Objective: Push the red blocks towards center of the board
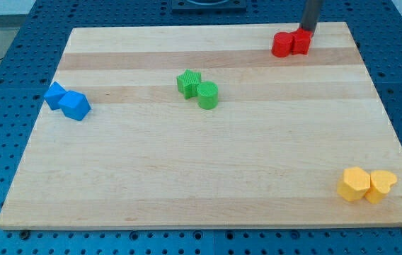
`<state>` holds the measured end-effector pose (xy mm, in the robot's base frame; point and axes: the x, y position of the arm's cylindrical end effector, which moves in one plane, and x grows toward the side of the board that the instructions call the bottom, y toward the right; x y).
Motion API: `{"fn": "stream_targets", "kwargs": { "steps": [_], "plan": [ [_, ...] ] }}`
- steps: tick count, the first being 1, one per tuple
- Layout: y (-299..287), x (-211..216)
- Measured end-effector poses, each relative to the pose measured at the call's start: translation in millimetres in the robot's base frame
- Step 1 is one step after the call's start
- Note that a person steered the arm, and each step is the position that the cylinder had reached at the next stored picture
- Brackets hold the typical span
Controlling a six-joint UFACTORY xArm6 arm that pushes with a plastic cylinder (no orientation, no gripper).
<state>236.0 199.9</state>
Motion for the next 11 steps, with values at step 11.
{"fn": "stream_targets", "kwargs": {
  "steps": [11],
  "plan": [
    [-34.5, 42.2]
  ]
}}
